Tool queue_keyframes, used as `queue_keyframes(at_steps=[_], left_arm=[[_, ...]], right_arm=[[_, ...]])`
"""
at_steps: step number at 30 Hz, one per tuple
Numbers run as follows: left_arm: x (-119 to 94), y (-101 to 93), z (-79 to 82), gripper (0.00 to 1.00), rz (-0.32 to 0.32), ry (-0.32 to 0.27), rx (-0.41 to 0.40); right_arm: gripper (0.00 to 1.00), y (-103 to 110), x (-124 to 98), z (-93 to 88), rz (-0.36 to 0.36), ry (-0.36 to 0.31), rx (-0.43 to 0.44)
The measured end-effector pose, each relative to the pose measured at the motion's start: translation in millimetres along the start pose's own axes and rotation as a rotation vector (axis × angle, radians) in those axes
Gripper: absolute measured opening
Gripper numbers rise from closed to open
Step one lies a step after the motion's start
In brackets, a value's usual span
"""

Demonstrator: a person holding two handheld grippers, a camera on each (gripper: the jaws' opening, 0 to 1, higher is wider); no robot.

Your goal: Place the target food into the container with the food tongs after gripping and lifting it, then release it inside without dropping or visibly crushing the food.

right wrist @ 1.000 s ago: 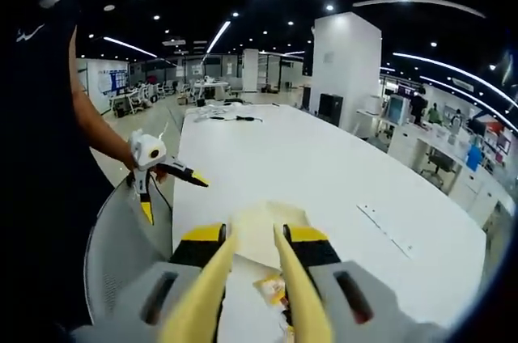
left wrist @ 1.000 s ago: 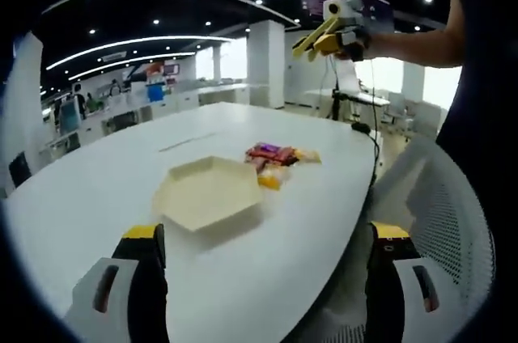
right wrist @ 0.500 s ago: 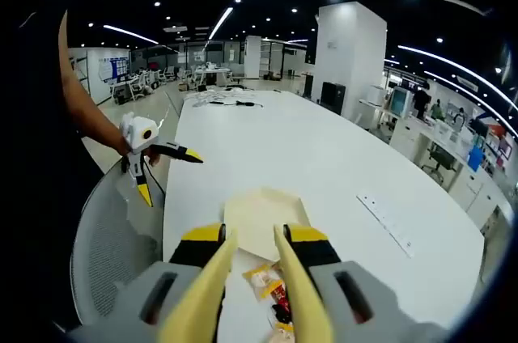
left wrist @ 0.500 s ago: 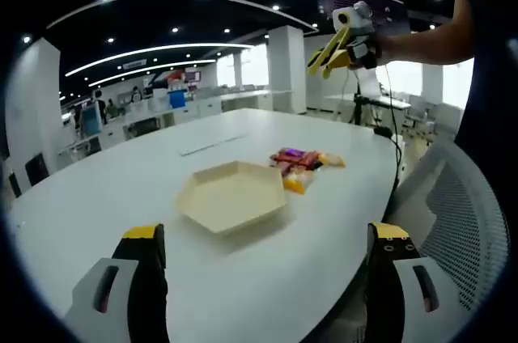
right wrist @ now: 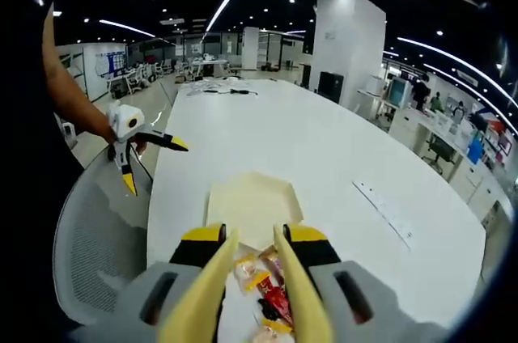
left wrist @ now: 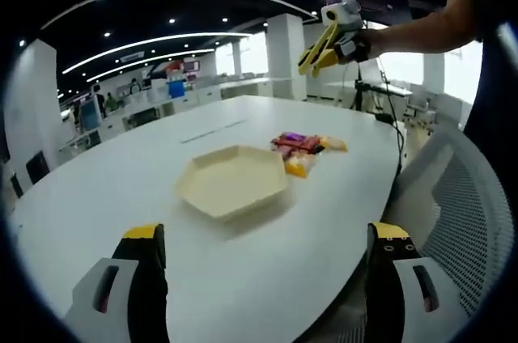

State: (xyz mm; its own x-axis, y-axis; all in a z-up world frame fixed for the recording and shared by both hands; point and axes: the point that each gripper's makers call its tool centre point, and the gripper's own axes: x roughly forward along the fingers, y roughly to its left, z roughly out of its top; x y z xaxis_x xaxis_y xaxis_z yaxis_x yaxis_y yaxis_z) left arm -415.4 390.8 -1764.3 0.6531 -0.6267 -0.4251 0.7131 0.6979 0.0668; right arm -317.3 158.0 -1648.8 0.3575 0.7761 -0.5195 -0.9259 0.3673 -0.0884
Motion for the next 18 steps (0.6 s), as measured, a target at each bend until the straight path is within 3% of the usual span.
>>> queue_keyframes(at_steps=[9,13,18], left_arm=[[0.4,1.5,1.0,1.0,0.007,0.002,0.043],[-2.2,0.1,0.2,1.0,0.007,0.001,0.032],[1.4,0.3,-1.6,1.0,-0.007,0.017,0.044]], right_arm=[[0.27,19.6,27.5,-38.5,0.074,0.096,-0.06],[0.27,24.8,42.8,-46.1,0.099,0.103,-0.082],[0.27,29.5,57.0,-68.0,0.125,0.175,-0.092]])
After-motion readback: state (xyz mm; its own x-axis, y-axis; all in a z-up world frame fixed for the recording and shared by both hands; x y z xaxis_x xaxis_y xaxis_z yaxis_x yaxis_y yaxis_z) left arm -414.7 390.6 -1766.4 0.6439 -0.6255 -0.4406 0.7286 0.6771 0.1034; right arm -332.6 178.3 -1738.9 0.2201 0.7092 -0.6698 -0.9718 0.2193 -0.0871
